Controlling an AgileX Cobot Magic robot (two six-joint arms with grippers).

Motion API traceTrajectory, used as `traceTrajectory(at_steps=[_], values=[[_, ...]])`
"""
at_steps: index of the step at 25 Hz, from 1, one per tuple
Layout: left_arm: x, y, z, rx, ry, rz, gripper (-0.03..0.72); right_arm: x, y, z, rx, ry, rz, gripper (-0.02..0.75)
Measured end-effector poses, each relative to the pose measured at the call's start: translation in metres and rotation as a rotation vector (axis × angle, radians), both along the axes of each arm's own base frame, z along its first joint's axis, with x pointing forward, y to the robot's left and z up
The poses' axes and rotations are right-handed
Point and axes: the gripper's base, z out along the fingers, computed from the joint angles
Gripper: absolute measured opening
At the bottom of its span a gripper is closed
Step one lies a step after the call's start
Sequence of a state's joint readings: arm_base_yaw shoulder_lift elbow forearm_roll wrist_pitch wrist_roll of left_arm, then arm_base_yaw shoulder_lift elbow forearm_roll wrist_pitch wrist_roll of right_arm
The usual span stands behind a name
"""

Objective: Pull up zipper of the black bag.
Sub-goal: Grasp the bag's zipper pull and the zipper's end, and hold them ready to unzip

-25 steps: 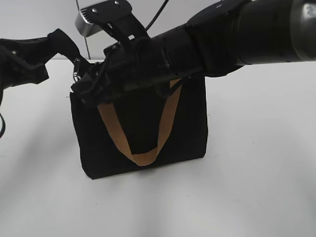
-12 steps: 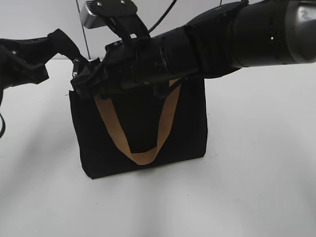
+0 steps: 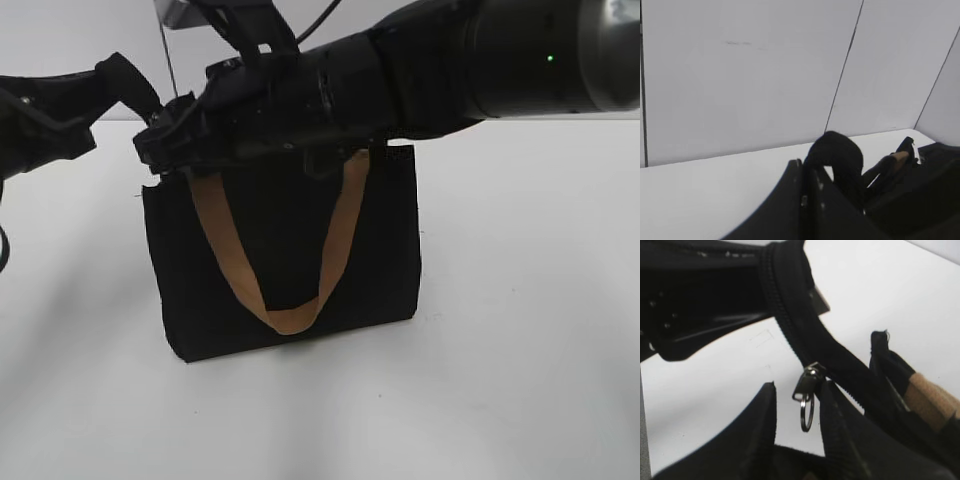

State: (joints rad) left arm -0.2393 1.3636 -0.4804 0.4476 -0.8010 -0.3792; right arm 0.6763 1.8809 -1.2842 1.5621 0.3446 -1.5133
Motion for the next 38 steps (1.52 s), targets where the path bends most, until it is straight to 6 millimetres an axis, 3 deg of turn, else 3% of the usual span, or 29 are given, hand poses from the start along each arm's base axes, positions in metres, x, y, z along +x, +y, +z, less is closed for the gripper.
traceTrajectory(at_steps=[8, 17, 20, 26, 33, 38], values=[[0.000, 0.000, 0.000, -0.036, 0.021, 0.001, -0.007, -0.001, 0.001, -0.001, -0.074, -0.062, 0.080, 0.243], [0.000, -0.001, 0.002, -0.058, 0.010, -0.006, -0.007, 0.000, 0.003, -0.012, -0.097, -0.019, 0.089, 0.237], [0.000, -0.001, 0.002, -0.059, 0.010, -0.007, -0.007, 0.000, 0.003, -0.013, -0.100, -0.021, 0.085, 0.201], [0.000, -0.001, 0.002, -0.058, 0.012, -0.006, -0.007, 0.000, 0.003, -0.013, -0.091, -0.002, 0.072, -0.001], [0.001, 0.003, -0.011, 0.016, 0.128, 0.042, -0.007, -0.001, -0.002, -0.006, -0.054, 0.066, 0.058, -0.001], [0.000, 0.008, -0.022, 0.083, 0.232, 0.085, -0.007, 0.004, -0.017, 0.007, 0.007, 0.140, 0.034, -0.001]])
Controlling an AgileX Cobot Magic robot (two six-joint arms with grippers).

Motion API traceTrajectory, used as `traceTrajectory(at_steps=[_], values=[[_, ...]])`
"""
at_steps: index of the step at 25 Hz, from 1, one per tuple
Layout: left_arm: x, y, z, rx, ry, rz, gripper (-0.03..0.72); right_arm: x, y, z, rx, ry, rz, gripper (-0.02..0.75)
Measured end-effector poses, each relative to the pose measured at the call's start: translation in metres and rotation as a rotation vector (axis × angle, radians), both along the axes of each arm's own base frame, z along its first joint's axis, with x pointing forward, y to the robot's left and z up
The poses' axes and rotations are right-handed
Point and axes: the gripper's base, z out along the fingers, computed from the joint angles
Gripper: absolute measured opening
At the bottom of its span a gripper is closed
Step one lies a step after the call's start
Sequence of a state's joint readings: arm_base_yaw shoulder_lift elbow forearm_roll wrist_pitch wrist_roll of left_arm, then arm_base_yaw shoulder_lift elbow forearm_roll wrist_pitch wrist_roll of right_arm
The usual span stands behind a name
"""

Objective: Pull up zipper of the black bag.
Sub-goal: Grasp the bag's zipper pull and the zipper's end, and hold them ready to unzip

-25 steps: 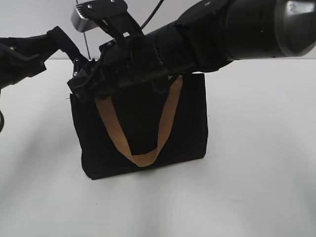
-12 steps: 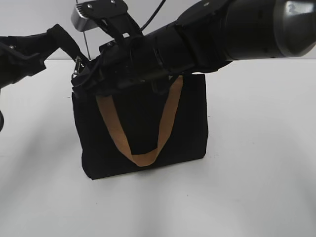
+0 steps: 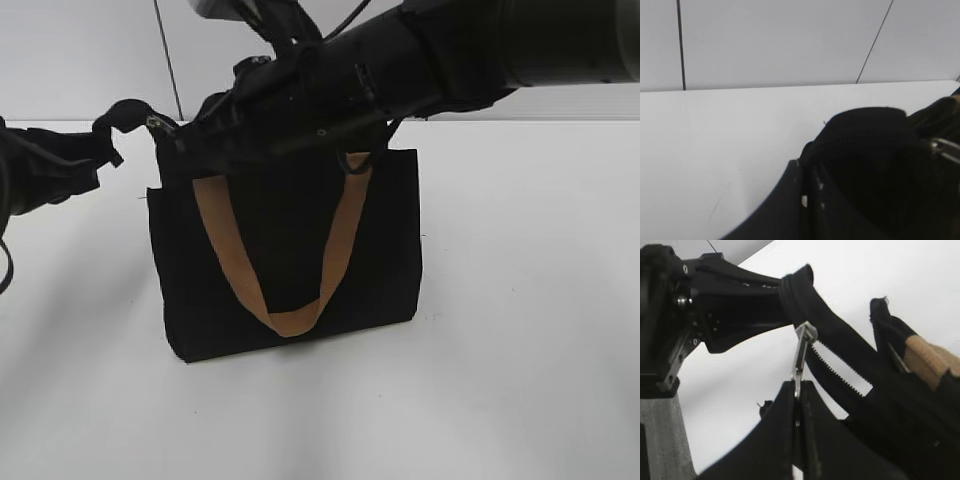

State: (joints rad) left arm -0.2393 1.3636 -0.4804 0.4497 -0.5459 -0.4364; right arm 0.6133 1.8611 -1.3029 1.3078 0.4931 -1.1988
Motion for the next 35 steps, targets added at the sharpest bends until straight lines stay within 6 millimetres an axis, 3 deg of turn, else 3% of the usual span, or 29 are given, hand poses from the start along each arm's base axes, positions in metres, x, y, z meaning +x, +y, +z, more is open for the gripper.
traceTrajectory(at_steps=[9, 15, 28, 32, 35], values=[[-0.001, 0.004, -0.009, 0.059, 0.087, 0.031, -0.007, 0.008, -0.017, 0.000, 0.058, 0.137, -0.030, -0.001], [-0.004, 0.008, -0.017, 0.112, 0.174, 0.064, -0.007, 0.018, -0.030, 0.000, 0.063, 0.141, -0.067, -0.001], [-0.004, 0.018, -0.022, 0.102, 0.255, 0.149, -0.007, 0.018, -0.035, -0.004, -0.012, 0.104, -0.027, -0.001], [-0.004, 0.018, -0.022, 0.100, 0.253, 0.150, -0.007, 0.026, -0.050, -0.003, -0.006, 0.120, -0.058, -0.001], [-0.004, 0.018, -0.022, 0.100, 0.254, 0.151, -0.007, 0.034, -0.072, 0.004, -0.005, 0.113, -0.087, -0.001]])
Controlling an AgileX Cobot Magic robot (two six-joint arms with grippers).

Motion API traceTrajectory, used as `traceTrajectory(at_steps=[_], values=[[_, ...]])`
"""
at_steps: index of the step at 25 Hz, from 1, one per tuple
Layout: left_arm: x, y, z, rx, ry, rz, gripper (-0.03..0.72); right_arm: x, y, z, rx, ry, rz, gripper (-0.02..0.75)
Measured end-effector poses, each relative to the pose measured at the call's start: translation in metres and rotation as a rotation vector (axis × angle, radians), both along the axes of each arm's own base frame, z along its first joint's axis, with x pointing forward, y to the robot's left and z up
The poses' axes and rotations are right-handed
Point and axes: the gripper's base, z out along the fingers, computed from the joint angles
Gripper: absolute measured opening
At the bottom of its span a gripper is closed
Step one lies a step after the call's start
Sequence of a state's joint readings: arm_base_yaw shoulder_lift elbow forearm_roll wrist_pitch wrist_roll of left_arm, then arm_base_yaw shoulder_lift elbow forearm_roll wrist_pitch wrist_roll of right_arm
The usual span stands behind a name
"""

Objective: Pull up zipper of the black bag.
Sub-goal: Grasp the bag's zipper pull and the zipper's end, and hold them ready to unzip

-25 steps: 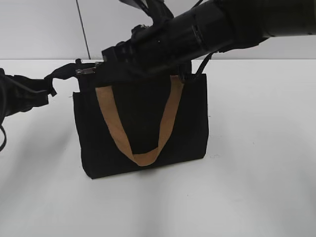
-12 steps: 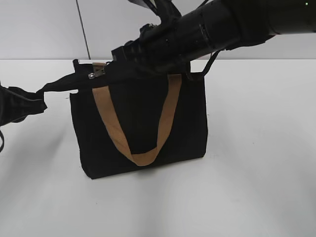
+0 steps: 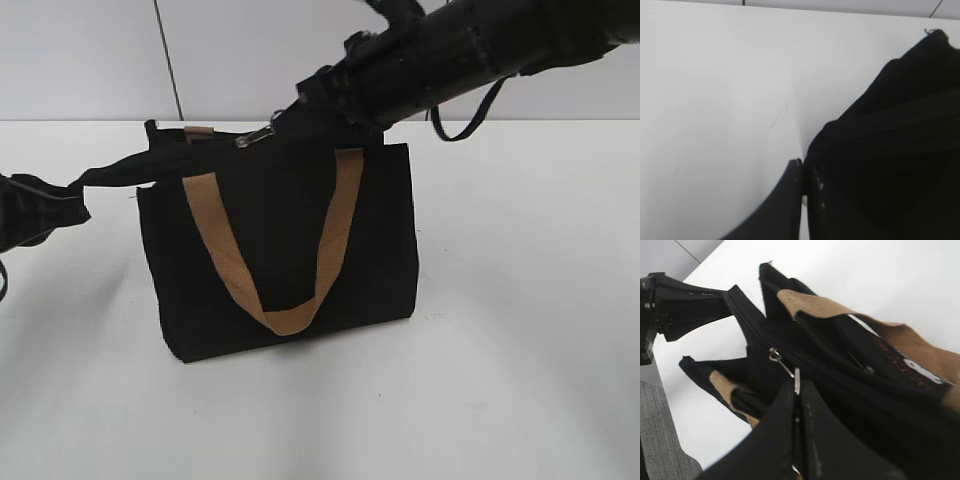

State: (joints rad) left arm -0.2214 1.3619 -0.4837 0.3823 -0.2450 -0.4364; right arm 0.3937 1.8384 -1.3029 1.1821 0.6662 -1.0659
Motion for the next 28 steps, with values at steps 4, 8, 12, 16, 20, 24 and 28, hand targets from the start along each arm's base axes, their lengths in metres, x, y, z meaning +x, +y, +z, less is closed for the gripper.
traceTrajectory(at_steps=[4, 8, 12, 16, 20, 24, 28], values=[[0.000, 0.000, 0.000, 0.000, -0.001, 0.000, -0.007, 0.007, -0.029, 0.011, 0.013, 0.004, -0.021, -0.001], [0.000, 0.000, 0.000, -0.001, -0.002, 0.000, -0.007, 0.011, -0.054, 0.015, -0.004, 0.017, -0.042, -0.001], [0.000, 0.000, 0.000, -0.001, -0.001, 0.001, -0.007, 0.013, -0.075, 0.018, -0.029, 0.031, -0.078, -0.001], [0.000, 0.000, 0.000, -0.002, -0.003, 0.000, -0.007, 0.013, -0.077, 0.016, -0.037, 0.045, -0.072, -0.001], [0.000, 0.000, 0.001, -0.003, -0.003, 0.001, -0.007, 0.012, -0.077, 0.016, -0.040, 0.046, -0.071, -0.001], [-0.001, -0.003, 0.000, -0.001, 0.007, -0.008, 0.014, 0.011, -0.077, 0.017, -0.039, 0.049, -0.059, 0.040], [-0.007, -0.012, 0.003, -0.026, 0.025, -0.015, 0.235, 0.005, -0.077, 0.027, -0.034, 0.036, -0.040, 0.302]])
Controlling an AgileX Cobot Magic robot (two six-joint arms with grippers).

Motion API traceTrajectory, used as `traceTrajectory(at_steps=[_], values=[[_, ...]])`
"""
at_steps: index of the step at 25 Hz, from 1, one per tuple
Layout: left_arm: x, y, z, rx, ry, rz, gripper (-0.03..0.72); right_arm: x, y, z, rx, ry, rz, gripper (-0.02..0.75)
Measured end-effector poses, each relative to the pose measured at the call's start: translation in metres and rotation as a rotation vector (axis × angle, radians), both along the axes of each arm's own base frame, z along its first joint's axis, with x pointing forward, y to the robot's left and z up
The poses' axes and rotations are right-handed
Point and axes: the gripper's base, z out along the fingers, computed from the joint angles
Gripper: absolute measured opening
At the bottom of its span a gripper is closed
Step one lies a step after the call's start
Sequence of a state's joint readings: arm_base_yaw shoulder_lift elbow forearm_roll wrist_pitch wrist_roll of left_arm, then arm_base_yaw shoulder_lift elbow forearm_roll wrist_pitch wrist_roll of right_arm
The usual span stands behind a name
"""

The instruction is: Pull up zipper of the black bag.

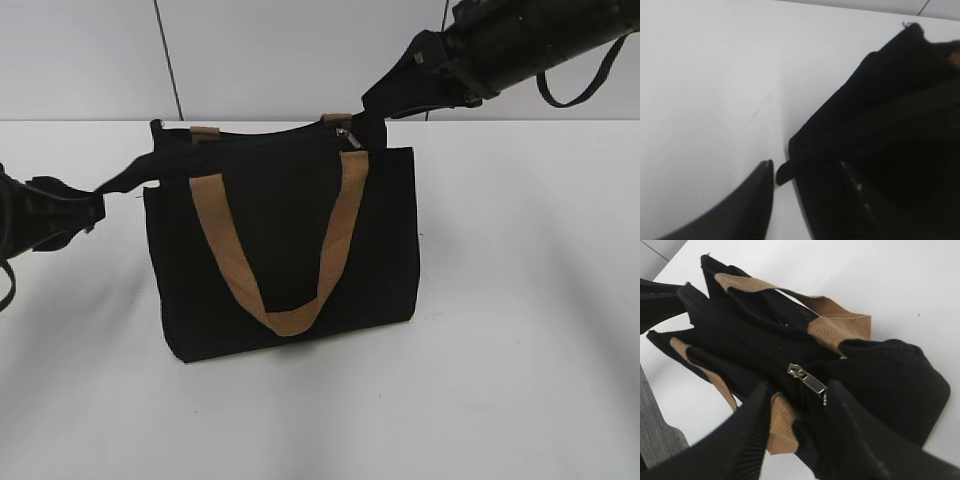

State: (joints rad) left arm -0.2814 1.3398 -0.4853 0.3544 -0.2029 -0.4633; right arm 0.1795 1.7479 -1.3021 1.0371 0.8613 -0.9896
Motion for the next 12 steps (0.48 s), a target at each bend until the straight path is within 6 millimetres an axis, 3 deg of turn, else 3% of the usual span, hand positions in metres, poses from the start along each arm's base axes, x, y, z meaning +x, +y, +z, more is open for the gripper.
traceTrajectory(at_steps=[2, 4, 12], values=[[-0.005, -0.002, 0.006, -0.036, 0.016, 0.028, 0.349, -0.004, -0.001, 0.005, -0.011, -0.002, 0.014, 0.408], [-0.009, -0.001, 0.011, -0.034, 0.069, 0.067, 0.404, -0.009, -0.003, 0.009, -0.040, 0.001, 0.025, 0.445], [-0.027, 0.004, 0.052, -0.019, 0.203, 0.166, 0.432, -0.032, -0.008, 0.024, -0.215, 0.029, 0.033, 0.466]])
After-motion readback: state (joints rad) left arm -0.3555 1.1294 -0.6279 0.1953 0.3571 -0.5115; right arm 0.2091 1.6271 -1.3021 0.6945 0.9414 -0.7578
